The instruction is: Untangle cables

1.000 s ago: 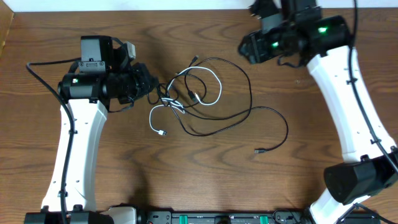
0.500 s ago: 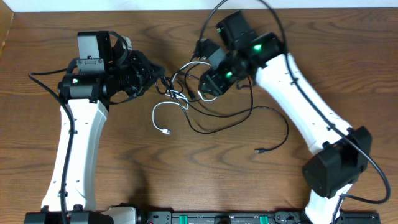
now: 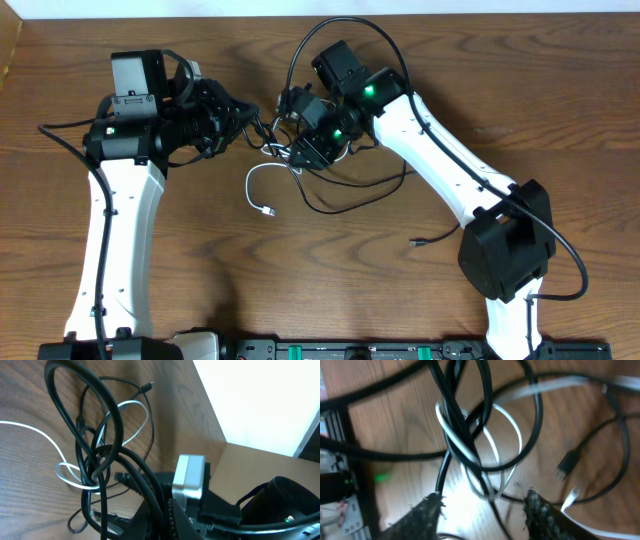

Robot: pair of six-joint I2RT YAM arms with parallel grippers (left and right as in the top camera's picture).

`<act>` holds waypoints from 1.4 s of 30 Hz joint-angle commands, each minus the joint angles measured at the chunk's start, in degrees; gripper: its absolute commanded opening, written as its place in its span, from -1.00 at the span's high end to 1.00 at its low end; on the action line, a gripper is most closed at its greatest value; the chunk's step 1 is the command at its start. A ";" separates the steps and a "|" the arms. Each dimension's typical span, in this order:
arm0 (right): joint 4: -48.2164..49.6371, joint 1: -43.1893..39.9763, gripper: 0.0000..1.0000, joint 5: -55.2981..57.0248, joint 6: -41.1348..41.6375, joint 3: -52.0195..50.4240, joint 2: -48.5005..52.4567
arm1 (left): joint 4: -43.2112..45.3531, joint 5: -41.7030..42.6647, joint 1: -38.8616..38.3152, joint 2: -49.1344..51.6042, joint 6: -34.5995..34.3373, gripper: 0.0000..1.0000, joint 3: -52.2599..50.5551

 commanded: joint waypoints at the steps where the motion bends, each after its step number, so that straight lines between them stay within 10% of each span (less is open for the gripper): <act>1: 2.36 0.50 -0.07 -1.33 -0.66 -0.44 1.49 | 0.20 1.99 0.28 0.22 -0.09 0.85 0.68; 12: 8.87 0.50 -0.01 -1.40 0.22 -1.20 4.20 | 0.17 3.32 0.28 0.22 -0.07 0.85 0.68; 19: 11.04 -0.55 0.98 -1.42 4.11 -1.09 4.04 | 0.13 2.80 0.28 0.22 4.44 0.85 0.68; 32: 2.34 -9.92 0.98 -10.64 2.29 -1.05 -3.98 | -11.26 -25.49 0.28 0.35 20.04 0.85 -2.58; 42: -1.99 -12.00 0.98 -5.92 1.90 -1.07 -4.28 | -8.92 -15.67 -3.08 1.18 33.94 0.78 -4.20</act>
